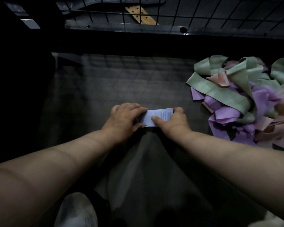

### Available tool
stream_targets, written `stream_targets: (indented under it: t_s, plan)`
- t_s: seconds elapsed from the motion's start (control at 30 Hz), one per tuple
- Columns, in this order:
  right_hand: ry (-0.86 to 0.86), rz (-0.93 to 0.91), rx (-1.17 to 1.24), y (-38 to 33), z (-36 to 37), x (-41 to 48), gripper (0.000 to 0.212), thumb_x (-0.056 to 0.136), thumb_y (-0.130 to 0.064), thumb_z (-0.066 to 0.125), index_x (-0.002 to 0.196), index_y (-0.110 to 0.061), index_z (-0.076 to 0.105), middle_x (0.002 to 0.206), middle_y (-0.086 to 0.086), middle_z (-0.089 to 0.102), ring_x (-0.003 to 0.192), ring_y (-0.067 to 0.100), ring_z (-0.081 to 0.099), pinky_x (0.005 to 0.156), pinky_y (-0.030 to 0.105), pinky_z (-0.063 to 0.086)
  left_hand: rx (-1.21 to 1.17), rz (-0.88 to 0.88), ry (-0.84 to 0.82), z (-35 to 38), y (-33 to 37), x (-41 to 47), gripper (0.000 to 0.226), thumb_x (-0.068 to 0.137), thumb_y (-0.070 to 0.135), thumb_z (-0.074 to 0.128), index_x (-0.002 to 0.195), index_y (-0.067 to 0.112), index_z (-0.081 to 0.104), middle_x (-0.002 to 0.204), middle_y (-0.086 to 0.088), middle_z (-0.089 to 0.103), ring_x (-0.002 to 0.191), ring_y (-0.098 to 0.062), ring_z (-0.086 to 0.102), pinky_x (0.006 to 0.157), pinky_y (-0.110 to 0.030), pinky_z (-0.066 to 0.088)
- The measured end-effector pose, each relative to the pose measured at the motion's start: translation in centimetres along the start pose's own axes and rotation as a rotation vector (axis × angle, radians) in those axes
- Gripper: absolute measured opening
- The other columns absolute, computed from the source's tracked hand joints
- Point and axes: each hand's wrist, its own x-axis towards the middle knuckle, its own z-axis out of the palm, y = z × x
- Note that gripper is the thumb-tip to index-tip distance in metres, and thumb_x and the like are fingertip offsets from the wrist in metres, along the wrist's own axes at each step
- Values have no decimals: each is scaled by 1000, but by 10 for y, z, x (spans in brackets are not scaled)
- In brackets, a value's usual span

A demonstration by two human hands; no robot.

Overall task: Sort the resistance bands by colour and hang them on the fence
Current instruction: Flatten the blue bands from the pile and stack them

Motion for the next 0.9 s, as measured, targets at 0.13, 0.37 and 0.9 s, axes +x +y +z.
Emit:
stream_targets:
  t_s: [0.13,0.37,0.9]
  plan:
    - [-35,74,18,2,-3,13,78,68,-42,88,123,-4,47,121,13,60,112,30,61,99,43,50,-148,-124,40,0,4,-1,77,71,56,64,140,26,52,140,2,53,130,-23,45,105,-35,28]
    - [-171,41,43,5,-5,23,90,36,-64,80,110,-14,63,106,7,68,92,23,68,86,42,58,-976,-887,-143,0,7,-2,47,92,12,57,137,15,46,117,-11,59,91,-27,60,76,-38,52]
    - [-228,-603,-132,43,-19,10,81,66,-17,88,135,-16,45,120,-5,50,108,9,52,95,18,42,44,42,-207,-18,-22,-36,42,84,54,65,120,43,45,116,4,48,86,-24,62,71,-36,53]
